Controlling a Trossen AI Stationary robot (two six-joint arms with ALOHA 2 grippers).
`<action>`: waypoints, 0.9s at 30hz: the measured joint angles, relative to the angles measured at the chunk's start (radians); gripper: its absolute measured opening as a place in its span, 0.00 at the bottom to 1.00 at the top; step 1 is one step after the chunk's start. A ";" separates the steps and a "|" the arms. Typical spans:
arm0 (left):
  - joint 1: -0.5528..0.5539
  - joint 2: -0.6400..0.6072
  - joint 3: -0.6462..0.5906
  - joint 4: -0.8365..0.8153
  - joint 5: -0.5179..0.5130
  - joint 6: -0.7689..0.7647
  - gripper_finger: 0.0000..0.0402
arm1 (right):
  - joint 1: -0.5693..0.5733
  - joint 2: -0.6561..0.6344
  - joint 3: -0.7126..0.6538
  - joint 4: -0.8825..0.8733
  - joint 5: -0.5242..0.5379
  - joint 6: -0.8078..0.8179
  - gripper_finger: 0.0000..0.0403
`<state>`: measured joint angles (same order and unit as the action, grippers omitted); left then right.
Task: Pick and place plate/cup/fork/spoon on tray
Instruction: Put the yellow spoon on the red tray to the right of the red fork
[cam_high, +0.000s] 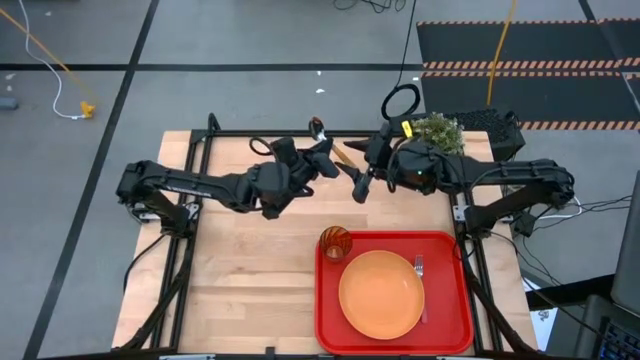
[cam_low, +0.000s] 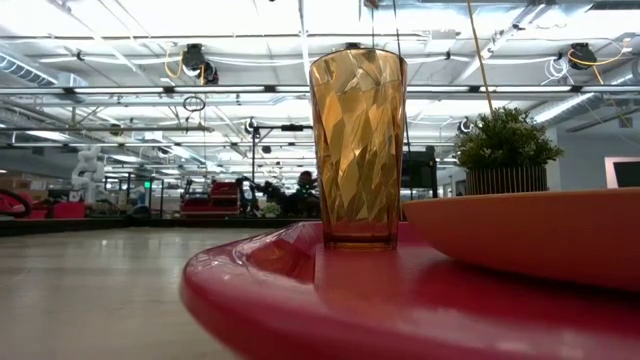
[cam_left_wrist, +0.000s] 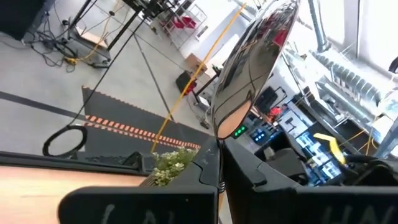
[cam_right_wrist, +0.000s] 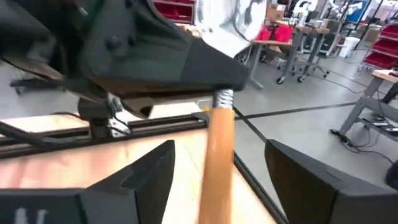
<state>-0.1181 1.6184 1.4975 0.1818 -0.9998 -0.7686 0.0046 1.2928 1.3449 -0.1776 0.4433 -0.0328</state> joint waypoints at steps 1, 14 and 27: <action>0.000 0.000 0.000 0.000 0.000 -0.006 0.01 | -0.004 0.004 0.000 0.000 0.000 -0.009 0.58; 0.000 -0.002 0.000 0.003 -0.005 -0.061 0.02 | -0.023 0.021 0.000 0.043 -0.026 -0.034 0.31; -0.001 -0.002 0.000 0.003 -0.003 -0.065 0.01 | -0.025 0.021 0.000 0.042 -0.029 -0.030 0.11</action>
<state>-0.1186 1.6165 1.4975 0.1850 -1.0029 -0.8336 -0.0204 1.3136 1.3445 -0.1352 0.4141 -0.0628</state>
